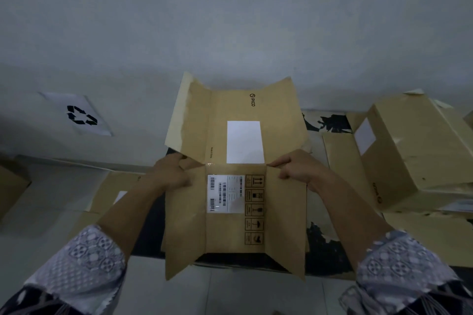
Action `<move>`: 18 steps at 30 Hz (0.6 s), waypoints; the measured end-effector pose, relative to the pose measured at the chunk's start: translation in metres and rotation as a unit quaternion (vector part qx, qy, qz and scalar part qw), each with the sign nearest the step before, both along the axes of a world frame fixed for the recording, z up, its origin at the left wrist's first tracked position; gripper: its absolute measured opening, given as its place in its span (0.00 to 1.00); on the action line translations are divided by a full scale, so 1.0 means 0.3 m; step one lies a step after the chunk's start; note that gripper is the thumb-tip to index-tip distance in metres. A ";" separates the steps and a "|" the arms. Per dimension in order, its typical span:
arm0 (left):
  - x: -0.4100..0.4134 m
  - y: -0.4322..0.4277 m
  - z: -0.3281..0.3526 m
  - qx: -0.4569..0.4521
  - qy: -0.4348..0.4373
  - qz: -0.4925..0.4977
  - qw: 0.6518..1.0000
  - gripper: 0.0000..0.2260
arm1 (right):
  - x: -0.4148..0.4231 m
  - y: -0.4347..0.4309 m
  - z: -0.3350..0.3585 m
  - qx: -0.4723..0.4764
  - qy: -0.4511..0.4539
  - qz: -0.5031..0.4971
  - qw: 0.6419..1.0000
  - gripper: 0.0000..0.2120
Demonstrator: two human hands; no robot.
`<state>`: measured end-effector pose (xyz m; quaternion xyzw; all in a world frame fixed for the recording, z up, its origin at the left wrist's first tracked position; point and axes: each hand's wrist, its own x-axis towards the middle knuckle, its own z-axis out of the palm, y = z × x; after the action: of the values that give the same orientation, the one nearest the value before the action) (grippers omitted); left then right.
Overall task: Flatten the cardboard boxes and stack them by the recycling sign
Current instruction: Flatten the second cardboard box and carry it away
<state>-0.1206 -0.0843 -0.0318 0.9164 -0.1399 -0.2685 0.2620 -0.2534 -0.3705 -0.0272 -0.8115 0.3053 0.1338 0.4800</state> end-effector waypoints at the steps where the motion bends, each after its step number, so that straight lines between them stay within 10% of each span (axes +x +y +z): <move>1: 0.010 0.001 -0.023 0.027 -0.061 0.026 0.997 0.26 | 0.005 -0.009 -0.019 -0.054 0.010 0.008 0.998 0.18; 6: -0.023 -0.004 -0.109 -0.016 -0.205 0.145 0.968 0.15 | -0.034 -0.026 -0.131 -0.210 0.053 -0.027 0.976 0.10; 18: -0.042 -0.027 -0.297 0.022 -0.150 0.158 0.976 0.14 | -0.135 0.071 -0.348 -0.189 0.014 -0.157 0.969 0.32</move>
<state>-0.1331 -0.0925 -0.1209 0.9623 -0.0245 -0.0861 0.2568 -0.2939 -0.3491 -0.1315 -0.8272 0.4555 0.0078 0.3290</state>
